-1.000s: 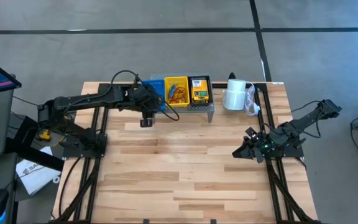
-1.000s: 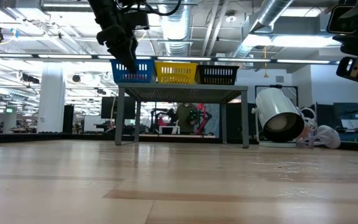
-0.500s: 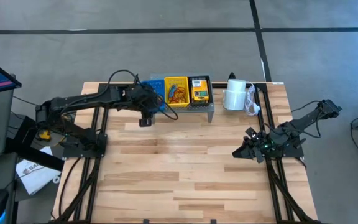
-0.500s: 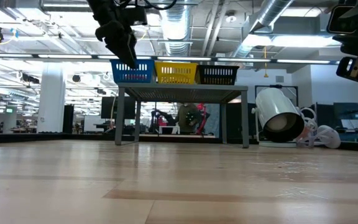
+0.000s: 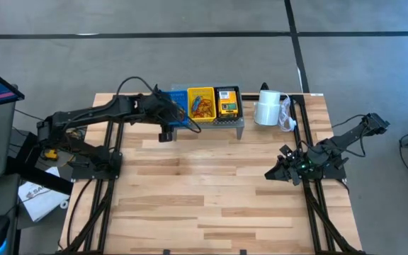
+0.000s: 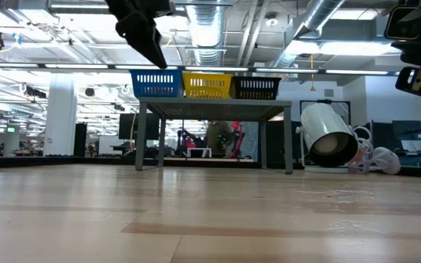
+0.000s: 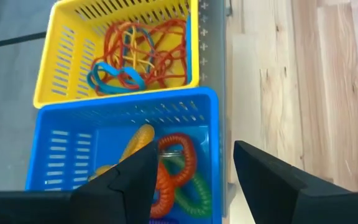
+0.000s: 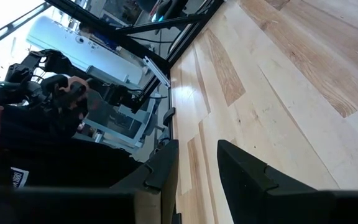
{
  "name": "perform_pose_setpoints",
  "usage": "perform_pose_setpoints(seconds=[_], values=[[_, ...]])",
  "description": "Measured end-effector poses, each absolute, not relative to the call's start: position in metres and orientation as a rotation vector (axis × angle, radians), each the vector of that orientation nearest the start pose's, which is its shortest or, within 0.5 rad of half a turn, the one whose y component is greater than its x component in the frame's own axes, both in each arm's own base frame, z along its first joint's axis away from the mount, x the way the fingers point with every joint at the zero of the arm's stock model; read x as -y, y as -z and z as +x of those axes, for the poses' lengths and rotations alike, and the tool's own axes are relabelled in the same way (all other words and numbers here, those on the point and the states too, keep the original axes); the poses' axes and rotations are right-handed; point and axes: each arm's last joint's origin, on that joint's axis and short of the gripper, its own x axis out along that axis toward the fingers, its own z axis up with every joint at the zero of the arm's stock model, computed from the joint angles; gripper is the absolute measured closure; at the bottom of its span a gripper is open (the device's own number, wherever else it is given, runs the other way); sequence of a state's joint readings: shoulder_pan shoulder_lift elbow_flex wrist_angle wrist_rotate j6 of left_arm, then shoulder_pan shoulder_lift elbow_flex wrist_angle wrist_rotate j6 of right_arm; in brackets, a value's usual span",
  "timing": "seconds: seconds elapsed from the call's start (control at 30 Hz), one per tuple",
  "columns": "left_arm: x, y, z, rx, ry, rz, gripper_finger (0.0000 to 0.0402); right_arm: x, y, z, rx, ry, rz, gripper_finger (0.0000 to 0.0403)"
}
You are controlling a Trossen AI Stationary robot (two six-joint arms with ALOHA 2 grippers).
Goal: Pick & Place Office Desk Supplies
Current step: Put the blue basket on the shelf
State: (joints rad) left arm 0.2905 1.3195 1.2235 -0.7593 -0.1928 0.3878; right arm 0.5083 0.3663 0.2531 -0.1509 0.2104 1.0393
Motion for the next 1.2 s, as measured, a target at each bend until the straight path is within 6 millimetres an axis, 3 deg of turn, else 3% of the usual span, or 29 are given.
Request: perform_pose_setpoints(seconds=[0.53,0.7,0.87,1.07,1.2], values=[[-0.079,-0.363,0.245,-0.856,-0.311,0.331,0.0202,-0.051,-0.205,0.105,-0.376,-0.139,0.933,0.0294],[-0.075,-0.37,0.216,-0.937,-0.403,0.301,0.024,-0.051,-0.205,0.105,-0.375,-0.14,0.933,0.0294],[-0.073,-0.378,0.195,-0.907,-0.476,0.198,0.0299,-0.051,-0.205,0.105,-0.375,-0.139,0.933,0.0294],[-0.084,-0.355,0.187,-0.936,-0.601,0.035,0.0383,-0.051,-0.205,0.105,-0.375,-0.139,0.933,0.0294],[-0.092,-0.341,0.186,-0.949,-0.679,-0.025,0.0396,-0.051,-0.205,0.105,-0.376,-0.139,0.933,0.0294]])
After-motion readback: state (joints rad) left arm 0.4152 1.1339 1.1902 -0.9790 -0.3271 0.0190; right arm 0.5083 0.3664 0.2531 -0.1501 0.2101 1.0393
